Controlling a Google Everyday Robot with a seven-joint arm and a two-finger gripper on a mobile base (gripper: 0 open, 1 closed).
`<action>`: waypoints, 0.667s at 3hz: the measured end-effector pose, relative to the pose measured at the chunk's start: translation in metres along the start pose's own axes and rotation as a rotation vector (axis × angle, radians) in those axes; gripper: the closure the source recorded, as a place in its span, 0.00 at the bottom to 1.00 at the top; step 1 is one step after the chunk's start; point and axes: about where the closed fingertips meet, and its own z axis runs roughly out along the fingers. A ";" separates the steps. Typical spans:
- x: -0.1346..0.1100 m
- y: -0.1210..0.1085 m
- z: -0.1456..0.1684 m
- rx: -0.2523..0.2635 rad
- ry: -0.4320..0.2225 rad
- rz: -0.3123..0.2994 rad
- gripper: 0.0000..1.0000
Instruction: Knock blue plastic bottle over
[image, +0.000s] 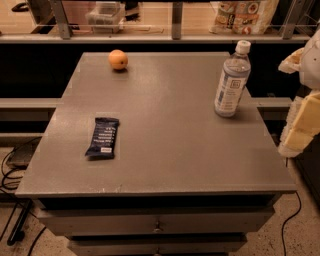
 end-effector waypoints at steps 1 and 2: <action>0.000 0.000 -0.001 0.003 -0.002 0.001 0.00; 0.003 -0.025 -0.001 0.053 -0.085 0.035 0.00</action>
Offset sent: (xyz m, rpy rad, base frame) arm 0.0384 -0.0194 0.0089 0.1410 -0.1075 -0.0474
